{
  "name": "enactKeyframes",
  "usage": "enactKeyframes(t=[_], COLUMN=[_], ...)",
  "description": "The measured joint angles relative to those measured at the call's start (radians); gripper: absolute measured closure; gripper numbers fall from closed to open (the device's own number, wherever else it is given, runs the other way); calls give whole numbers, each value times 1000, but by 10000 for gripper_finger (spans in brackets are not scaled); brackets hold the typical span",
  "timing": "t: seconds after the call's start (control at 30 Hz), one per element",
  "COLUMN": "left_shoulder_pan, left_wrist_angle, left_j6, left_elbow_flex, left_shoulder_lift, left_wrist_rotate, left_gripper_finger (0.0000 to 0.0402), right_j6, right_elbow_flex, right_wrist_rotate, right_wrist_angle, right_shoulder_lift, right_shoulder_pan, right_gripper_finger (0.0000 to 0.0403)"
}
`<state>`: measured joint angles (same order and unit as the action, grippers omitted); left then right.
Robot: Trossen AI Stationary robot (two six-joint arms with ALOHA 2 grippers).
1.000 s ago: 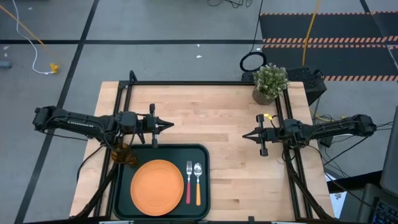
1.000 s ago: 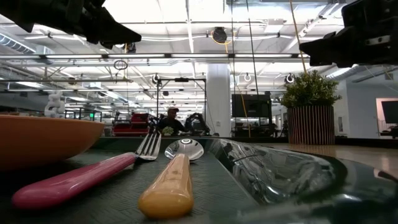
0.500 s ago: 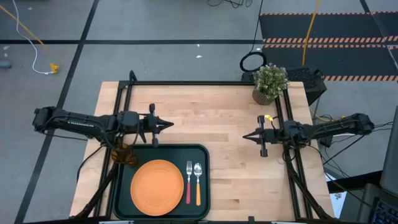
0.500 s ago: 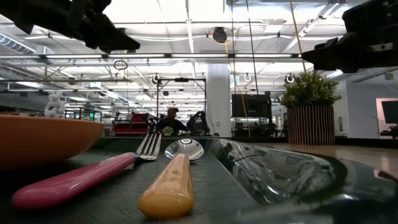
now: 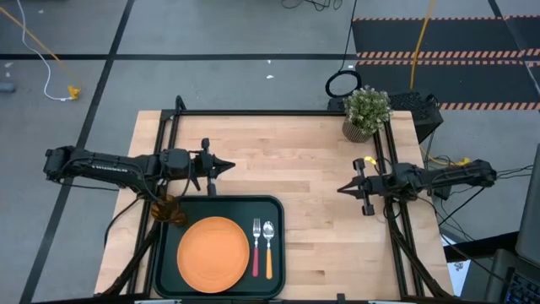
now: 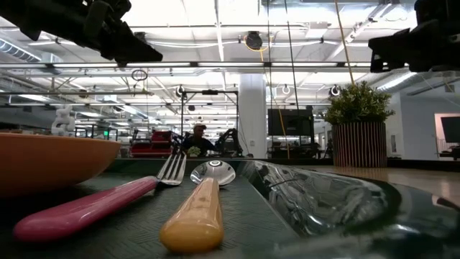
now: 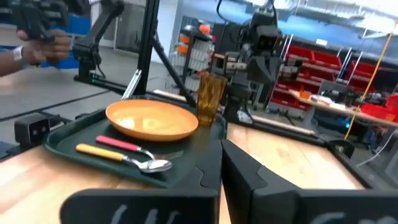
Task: Pick and place plate/cup/fork/spoon on tray
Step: Return to Home Position
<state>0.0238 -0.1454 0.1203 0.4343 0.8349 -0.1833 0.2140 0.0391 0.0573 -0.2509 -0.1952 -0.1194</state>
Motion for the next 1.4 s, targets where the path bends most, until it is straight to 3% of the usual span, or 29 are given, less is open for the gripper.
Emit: enactKeyframes(t=[0.17,0.33,0.53,0.77,1.07,1.4], left_shoulder_pan=[0,0,0,0,0,5], left_wrist_angle=[0,-2,-7,-13,-8,-235], left_j6=[-10,-11,-18,-25,-10,-38], left_elbow_flex=[0,0,0,0,-4,-193], left_shoulder_lift=[0,0,0,0,0,0], left_wrist_rotate=[0,0,0,0,0,12], left_gripper_finger=[384,388,398,381,398,398], right_j6=[12,8,-5,-17,-12,-12], right_elbow_flex=[0,0,0,0,0,0], right_wrist_rotate=[25,17,-82,-78,-79,-84], right_wrist_angle=[8,124,183,265,261,189], right_shoulder_lift=[98,194,189,189,184,184], right_shoulder_pan=[0,1,3,3,3,3], right_gripper_finger=[403,403,403,403,403,403])
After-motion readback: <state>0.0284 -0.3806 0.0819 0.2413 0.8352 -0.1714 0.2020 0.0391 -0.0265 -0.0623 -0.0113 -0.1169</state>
